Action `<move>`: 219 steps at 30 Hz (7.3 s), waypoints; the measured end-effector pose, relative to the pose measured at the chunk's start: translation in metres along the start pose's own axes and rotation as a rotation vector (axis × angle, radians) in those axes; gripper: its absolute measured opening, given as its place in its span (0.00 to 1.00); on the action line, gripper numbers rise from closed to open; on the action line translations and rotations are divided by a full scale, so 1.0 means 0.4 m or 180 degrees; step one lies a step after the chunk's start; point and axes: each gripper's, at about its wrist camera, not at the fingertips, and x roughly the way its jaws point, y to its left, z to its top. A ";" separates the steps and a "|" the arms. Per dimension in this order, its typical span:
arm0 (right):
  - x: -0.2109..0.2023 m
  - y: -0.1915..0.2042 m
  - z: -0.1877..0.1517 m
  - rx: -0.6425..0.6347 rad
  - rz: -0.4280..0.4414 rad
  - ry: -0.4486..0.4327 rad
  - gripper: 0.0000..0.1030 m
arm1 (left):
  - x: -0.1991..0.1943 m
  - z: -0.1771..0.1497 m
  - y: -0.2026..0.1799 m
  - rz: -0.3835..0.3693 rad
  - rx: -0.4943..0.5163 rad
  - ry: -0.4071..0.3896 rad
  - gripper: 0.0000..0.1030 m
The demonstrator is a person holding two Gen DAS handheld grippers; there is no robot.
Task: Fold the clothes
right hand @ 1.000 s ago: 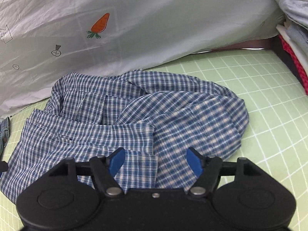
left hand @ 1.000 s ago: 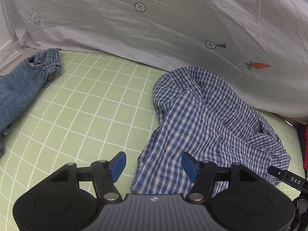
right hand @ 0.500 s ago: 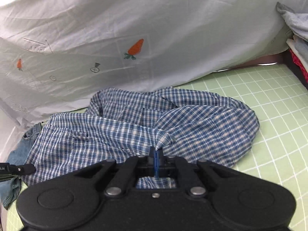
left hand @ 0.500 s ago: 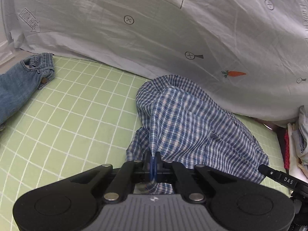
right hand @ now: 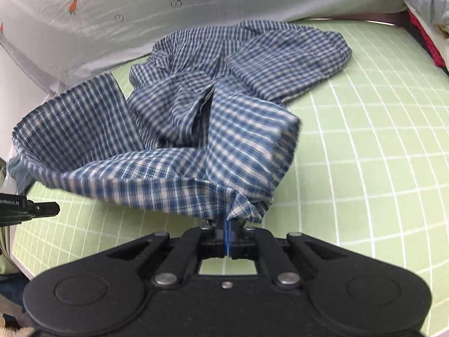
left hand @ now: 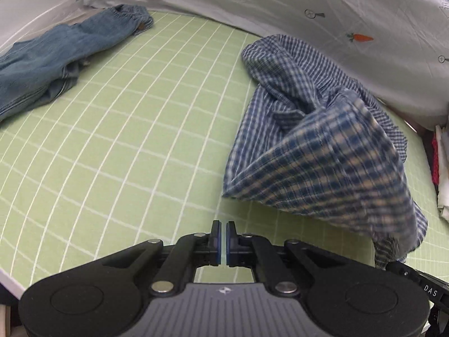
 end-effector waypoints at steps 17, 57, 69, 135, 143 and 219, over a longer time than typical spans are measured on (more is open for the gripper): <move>-0.064 -0.017 -0.037 0.0119 -0.0509 -0.0367 1.00 | -0.055 -0.005 -0.059 0.0130 0.0121 -0.0305 0.86; 0.224 -0.208 0.325 0.0506 -0.1073 -0.0123 1.00 | 0.225 0.419 -0.036 0.0356 -0.0123 -0.0452 0.03; 0.239 -0.174 0.370 0.0497 -0.1011 -0.0320 1.00 | 0.164 0.492 0.188 0.1198 -0.0963 -0.0830 0.72; 0.230 -0.328 0.427 0.0349 -0.1629 -0.0579 0.85 | 0.367 0.291 -0.337 0.0082 0.0661 0.0302 0.52; 0.236 -0.190 0.397 0.0091 -0.1161 -0.0516 0.85 | 0.309 0.306 -0.277 0.0135 0.0677 -0.0019 0.02; 0.096 -0.255 0.098 0.0451 -0.0629 0.0017 0.90 | 0.020 0.048 0.103 0.0703 -0.0965 -0.0322 0.08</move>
